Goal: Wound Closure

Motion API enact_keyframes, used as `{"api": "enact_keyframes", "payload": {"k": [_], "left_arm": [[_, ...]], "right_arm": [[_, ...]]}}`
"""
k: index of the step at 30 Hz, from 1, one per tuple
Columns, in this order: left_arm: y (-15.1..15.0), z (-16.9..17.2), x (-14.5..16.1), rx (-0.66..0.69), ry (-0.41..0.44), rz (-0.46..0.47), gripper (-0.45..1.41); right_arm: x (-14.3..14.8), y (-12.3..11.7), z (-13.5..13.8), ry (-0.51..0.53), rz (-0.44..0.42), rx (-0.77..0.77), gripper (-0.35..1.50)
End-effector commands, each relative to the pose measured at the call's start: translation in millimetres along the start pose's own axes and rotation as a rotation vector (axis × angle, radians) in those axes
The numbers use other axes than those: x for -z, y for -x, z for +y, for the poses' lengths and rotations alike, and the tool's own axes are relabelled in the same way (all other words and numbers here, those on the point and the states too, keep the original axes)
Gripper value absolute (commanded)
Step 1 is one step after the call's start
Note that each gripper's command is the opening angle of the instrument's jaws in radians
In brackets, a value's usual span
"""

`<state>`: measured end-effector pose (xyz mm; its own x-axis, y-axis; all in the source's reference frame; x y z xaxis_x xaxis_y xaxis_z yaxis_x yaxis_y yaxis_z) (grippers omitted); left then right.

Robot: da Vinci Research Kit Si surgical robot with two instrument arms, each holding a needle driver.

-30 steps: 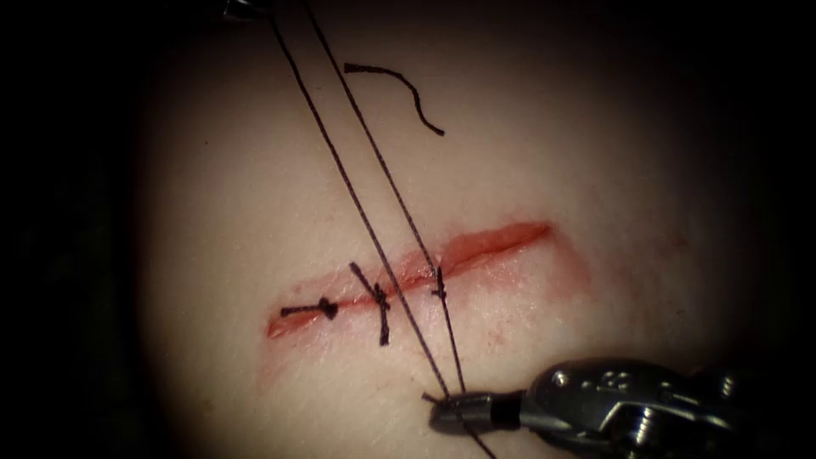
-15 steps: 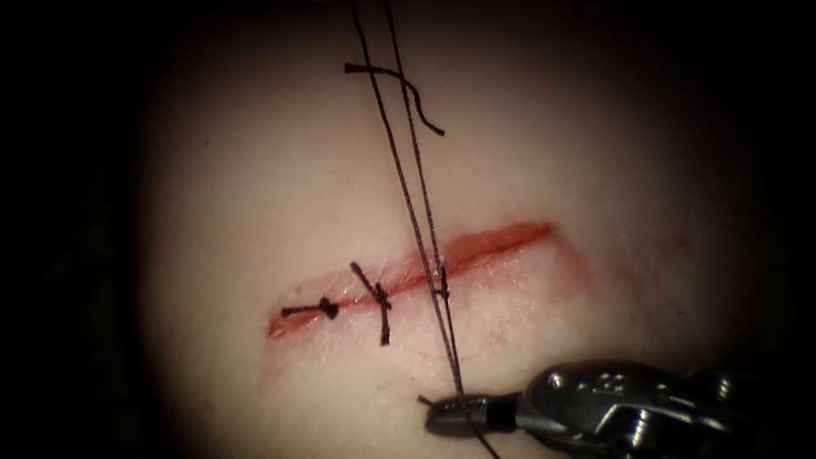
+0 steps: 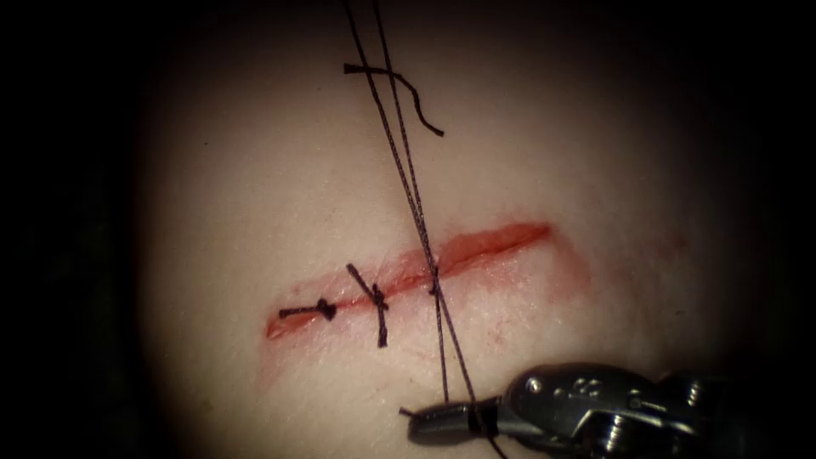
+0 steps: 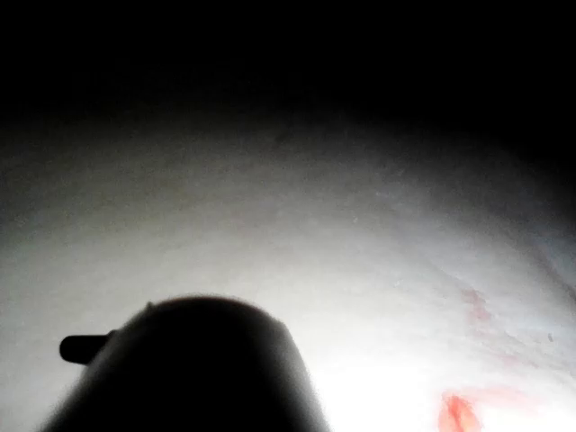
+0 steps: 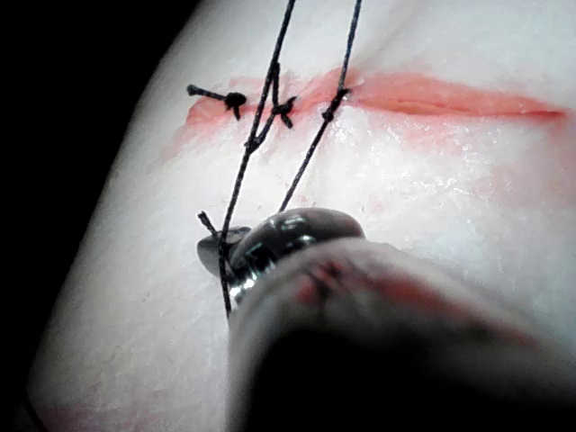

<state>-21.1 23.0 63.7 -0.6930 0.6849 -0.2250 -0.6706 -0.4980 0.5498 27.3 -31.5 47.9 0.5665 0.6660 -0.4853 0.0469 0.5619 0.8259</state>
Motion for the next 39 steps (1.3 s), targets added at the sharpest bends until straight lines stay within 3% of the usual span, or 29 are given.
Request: {"api": "enact_keyframes", "payload": {"k": [1,9,39], "left_arm": [[-0.5,0.2,-0.4,-0.009,-0.012,0.005,-0.45],[-0.5,-0.4,-0.3,-0.001,-0.044,0.011,-0.45],[-0.6,-0.3,-0.3,0.031,-0.009,0.033,-0.45]], "right_arm": [[-1.0,0.2,0.1,-0.008,-0.008,0.008,-0.35],[-1.6,1.0,0.0,-0.017,-0.024,0.004,-0.35],[-1.7,2.7,-0.6,-0.04,-0.074,-0.081,-0.35]]}}
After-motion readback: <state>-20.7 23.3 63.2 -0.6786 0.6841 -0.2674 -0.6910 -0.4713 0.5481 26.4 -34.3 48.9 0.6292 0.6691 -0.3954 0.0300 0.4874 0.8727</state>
